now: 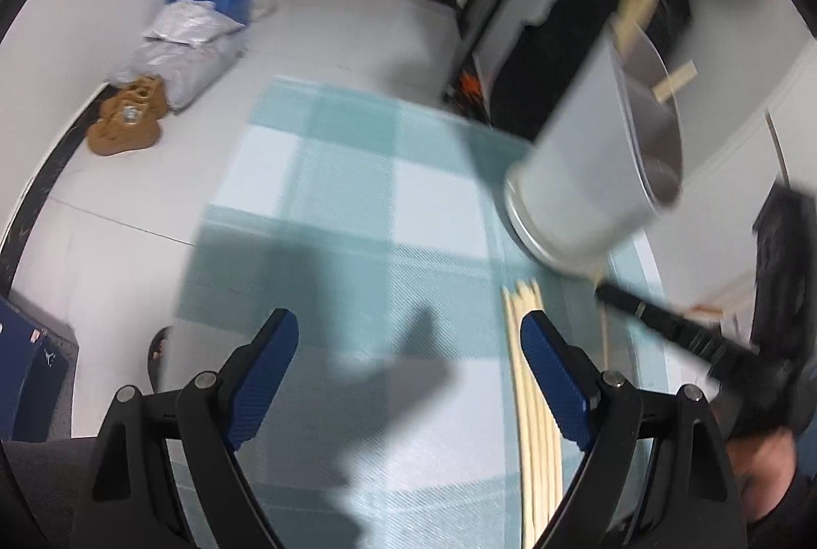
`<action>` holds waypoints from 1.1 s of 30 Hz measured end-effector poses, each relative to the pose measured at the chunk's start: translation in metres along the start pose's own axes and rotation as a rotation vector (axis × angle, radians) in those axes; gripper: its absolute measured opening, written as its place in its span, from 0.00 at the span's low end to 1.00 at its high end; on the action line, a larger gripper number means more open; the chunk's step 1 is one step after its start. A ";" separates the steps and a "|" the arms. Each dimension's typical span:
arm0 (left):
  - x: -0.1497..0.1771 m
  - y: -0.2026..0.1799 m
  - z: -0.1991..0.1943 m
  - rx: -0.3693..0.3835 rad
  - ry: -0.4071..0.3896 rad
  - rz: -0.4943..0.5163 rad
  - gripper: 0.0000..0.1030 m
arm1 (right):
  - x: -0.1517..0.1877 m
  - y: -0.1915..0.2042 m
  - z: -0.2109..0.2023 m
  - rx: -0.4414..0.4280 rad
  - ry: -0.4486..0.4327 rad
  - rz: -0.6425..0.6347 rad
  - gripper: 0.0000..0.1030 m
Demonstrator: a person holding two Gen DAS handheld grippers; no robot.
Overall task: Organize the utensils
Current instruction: 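Close the right gripper on one chopstick from the bundle, then close the left gripper on one chopstick while the right gripper holds its chopstick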
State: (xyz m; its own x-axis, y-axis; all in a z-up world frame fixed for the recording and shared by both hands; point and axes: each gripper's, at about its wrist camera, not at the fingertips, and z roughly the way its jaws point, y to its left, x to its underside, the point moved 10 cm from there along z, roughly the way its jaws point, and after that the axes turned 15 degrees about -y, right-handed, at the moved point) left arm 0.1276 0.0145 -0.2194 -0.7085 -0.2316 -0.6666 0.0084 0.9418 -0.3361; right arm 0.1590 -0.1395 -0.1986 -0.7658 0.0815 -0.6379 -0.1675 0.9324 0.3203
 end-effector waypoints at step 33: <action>0.053 -0.023 0.024 -0.232 0.314 0.318 0.83 | -0.027 -0.070 -0.043 -0.232 -0.140 0.494 0.05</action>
State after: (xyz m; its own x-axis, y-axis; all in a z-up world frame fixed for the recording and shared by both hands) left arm 0.1065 -0.0253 -0.2626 -0.8748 0.1267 -0.4677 0.1266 0.9914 0.0320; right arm 0.1643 -0.2221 -0.1737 -0.7009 0.5498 -0.4544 0.0461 0.6707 0.7403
